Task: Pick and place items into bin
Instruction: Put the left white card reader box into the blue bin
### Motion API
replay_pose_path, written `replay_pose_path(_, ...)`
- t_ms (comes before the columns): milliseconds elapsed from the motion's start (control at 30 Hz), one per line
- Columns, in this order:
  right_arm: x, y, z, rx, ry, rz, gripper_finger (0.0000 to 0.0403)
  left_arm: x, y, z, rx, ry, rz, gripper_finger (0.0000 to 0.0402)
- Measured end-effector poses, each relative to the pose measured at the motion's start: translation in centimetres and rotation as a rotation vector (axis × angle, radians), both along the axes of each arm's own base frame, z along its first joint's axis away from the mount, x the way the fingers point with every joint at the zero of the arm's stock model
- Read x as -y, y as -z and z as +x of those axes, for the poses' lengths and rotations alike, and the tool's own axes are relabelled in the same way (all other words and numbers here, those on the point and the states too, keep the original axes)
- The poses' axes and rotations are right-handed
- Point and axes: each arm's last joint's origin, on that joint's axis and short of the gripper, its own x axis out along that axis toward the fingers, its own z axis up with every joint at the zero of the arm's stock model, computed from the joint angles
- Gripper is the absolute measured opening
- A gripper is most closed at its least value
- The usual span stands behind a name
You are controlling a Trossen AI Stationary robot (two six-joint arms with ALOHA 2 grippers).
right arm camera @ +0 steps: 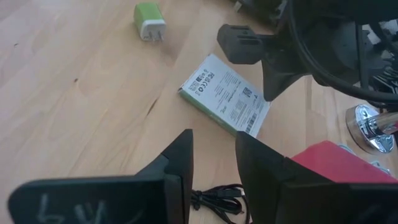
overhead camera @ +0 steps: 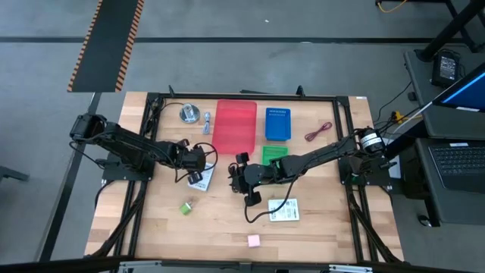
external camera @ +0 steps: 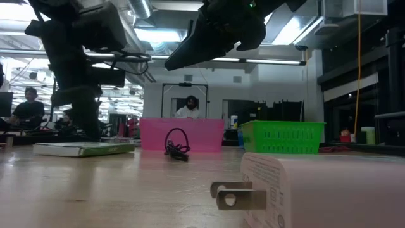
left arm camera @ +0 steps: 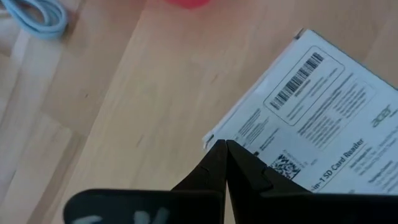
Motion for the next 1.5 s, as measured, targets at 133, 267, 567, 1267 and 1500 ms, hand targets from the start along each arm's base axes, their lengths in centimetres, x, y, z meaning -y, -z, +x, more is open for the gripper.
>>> replay_pose_path(133, 0.0, 0.0, 0.0, 0.000, 0.000, 0.000, 0.0099, -0.1, 0.0, 0.1, 0.001, 0.003, 0.001, 0.0002)
replay_pose_path(267, 0.0, 0.0, 0.0, -0.001, 0.000, -0.001, 0.0099, -0.3, 0.3, 0.1, -0.011, -0.009, -0.001, 0.0002)
replay_pose_path(567, 0.0, 0.0, 0.0, -0.005, 0.000, -0.001, 0.0099, -0.8, 1.0, 0.4, -0.048, -0.029, -0.001, 0.0002)
replay_pose_path(1267, -3.2, 3.6, 1.9, 0.123, -0.010, -0.161, 0.0199, -0.8, 1.3, 0.4, -0.058, -0.065, -0.035, 0.0002)
replay_pose_path(1500, -4.3, 2.6, 4.1, 0.093, -0.036, -0.150, 0.0202, -0.8, 1.3, 0.4, -0.059, -0.064, -0.039, 0.0002)
